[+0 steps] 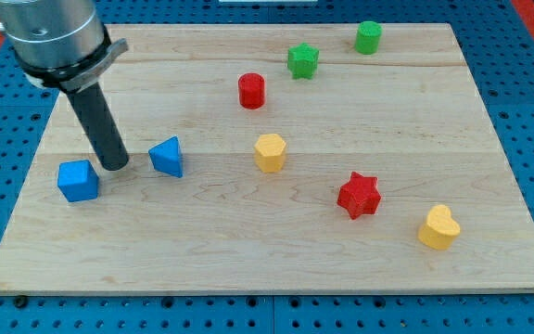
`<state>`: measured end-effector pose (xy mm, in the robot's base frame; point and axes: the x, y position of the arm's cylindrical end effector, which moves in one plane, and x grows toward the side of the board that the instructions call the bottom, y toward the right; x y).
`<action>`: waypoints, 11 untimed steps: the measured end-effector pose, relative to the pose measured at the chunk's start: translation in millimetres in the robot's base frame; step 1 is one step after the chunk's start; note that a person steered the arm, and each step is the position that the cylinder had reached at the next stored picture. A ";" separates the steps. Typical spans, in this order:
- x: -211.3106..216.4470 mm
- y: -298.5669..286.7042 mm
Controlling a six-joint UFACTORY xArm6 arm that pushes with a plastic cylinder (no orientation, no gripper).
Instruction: Slightly push the blue triangle towards the left of the board
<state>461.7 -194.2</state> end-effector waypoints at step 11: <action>-2.5 85.0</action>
<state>459.2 -109.2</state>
